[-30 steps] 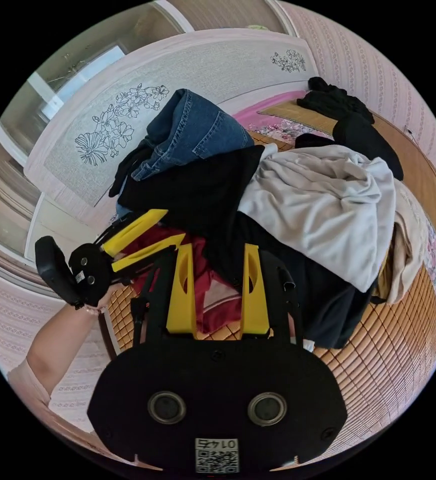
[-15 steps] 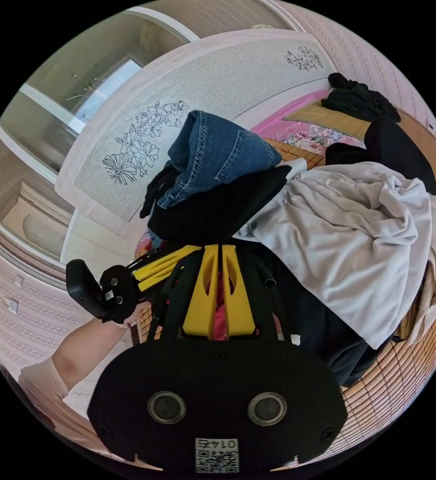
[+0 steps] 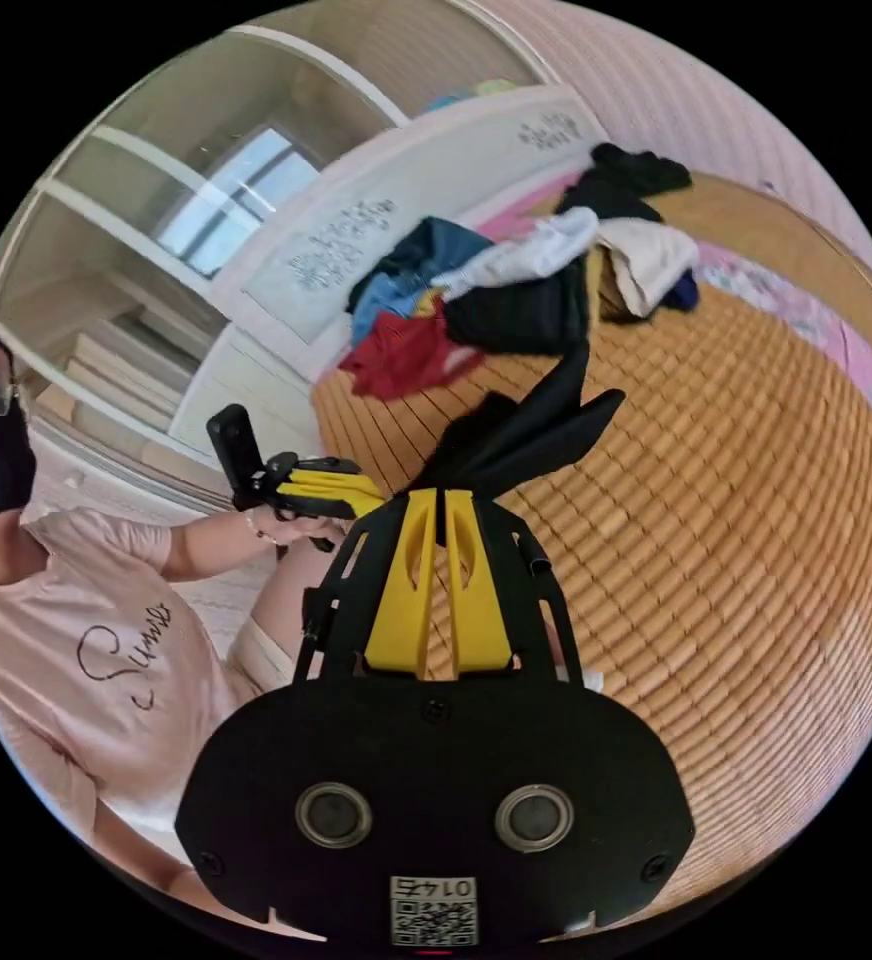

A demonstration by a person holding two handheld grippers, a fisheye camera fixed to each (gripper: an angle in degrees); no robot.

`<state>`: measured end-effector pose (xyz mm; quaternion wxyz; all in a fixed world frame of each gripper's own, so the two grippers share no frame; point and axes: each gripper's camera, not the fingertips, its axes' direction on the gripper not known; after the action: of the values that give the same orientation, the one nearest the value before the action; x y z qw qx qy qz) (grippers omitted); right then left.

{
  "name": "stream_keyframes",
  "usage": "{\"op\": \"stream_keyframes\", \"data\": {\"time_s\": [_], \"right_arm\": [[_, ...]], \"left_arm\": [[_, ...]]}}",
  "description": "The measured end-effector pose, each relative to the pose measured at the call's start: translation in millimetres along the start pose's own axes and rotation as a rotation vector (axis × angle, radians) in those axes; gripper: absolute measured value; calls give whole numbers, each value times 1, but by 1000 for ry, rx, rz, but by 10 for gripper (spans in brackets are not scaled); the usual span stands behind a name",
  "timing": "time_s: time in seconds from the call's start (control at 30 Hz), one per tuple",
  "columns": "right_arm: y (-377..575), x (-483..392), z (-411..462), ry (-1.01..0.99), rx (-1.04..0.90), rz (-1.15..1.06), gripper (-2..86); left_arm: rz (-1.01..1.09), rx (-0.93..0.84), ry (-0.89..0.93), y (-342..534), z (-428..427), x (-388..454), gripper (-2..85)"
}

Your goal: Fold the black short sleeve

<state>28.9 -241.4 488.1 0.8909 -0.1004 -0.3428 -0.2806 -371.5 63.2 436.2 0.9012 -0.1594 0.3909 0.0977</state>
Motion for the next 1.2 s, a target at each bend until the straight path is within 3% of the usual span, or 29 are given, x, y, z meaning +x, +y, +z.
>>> {"op": "stream_keyframes", "data": {"time_s": [0.07,0.13,0.37,0.57,0.67,0.73,0.83,0.93,1.0,1.07,1.2], "right_arm": [[55,29,33,191,-190,167,34],[83,31,39,277,-226,185,75],[109,24,-7,351,109,296,108],[50,64,3,297,66,380,207],[42,73,-1,327,77,447,155],[42,67,-15,290,119,417,39],[34,43,-37,273,151,287,25],[18,1,-66,246,213,95,19],[14,-27,-94,210,299,-24,18],[23,-50,-134,175,403,-119,19],[65,-46,-181,176,498,-123,26]], "left_arm": [[-98,-35,-18,18,11,3,-10],[-96,-53,-78,24,6,8,-10],[-37,-146,-452,-19,1,-3,2],[-149,-253,-495,-85,44,-53,77],[-185,-378,-524,-96,74,-65,88],[-104,-372,-604,-99,79,-56,64],[-65,-399,-583,-98,77,-51,21],[-73,-244,-518,-101,37,-35,3],[34,-93,-547,-104,3,-1,-4],[206,58,-451,-101,-31,55,-7],[379,85,-226,-80,-18,133,-7]]}}
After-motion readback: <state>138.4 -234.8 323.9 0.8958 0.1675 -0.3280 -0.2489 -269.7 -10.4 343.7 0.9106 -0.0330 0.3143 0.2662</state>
